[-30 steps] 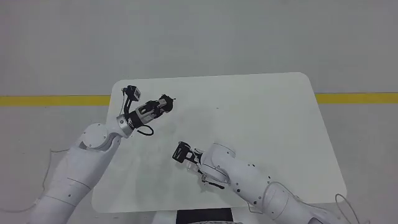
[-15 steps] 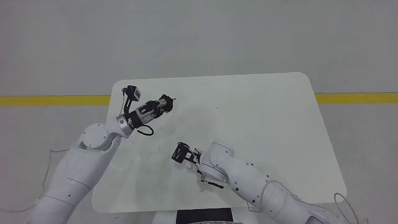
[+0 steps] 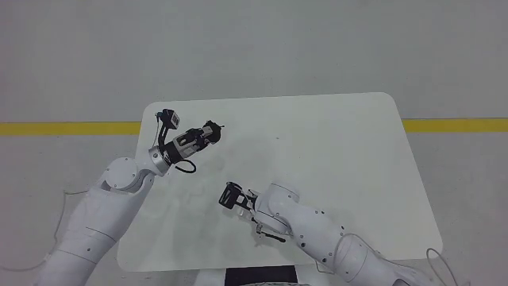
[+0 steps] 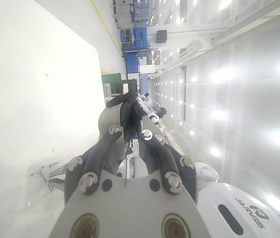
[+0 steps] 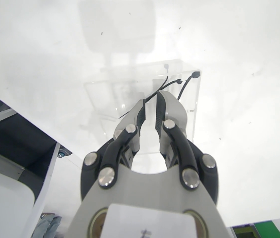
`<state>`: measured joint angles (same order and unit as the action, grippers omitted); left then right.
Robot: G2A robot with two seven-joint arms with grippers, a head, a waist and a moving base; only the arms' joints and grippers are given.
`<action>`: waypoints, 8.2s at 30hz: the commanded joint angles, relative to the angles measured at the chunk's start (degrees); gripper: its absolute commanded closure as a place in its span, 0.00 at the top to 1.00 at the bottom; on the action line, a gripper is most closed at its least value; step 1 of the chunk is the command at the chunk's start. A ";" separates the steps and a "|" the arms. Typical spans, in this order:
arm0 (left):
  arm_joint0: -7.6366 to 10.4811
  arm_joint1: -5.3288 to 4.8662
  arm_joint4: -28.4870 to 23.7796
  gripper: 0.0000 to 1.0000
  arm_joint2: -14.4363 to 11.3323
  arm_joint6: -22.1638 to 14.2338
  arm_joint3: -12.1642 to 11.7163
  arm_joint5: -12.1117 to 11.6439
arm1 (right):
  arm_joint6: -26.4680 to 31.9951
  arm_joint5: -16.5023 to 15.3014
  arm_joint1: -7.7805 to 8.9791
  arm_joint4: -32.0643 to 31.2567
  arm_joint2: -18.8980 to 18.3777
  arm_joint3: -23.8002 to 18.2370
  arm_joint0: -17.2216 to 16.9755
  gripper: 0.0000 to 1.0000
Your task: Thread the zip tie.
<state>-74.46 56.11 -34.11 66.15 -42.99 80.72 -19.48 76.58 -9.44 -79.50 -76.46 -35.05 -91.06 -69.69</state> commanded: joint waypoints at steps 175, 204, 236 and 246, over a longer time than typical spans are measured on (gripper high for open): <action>0.26 7.47 -5.49 0.00 0.23 -19.21 -11.56 0.00 | -82.85 19.95 1.80 9.25 -13.27 -9.98 -18.85 0.00; 0.26 7.47 -5.49 0.00 0.23 -19.21 -11.56 0.00 | -83.31 23.20 -0.56 6.21 -10.91 -7.03 -16.67 0.00; 0.26 7.47 -5.49 0.00 0.23 -19.21 -11.56 0.00 | -81.57 23.85 -1.97 4.18 -11.29 -6.42 -17.08 0.00; 0.26 7.47 -5.49 0.00 0.23 -19.21 -11.56 0.00 | -80.80 25.67 -2.57 2.69 -10.74 -6.65 -17.01 0.00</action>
<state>-74.20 63.58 -39.61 66.38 -62.20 69.16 -19.48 -4.33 16.05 -82.02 -73.61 -45.85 -97.70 -86.68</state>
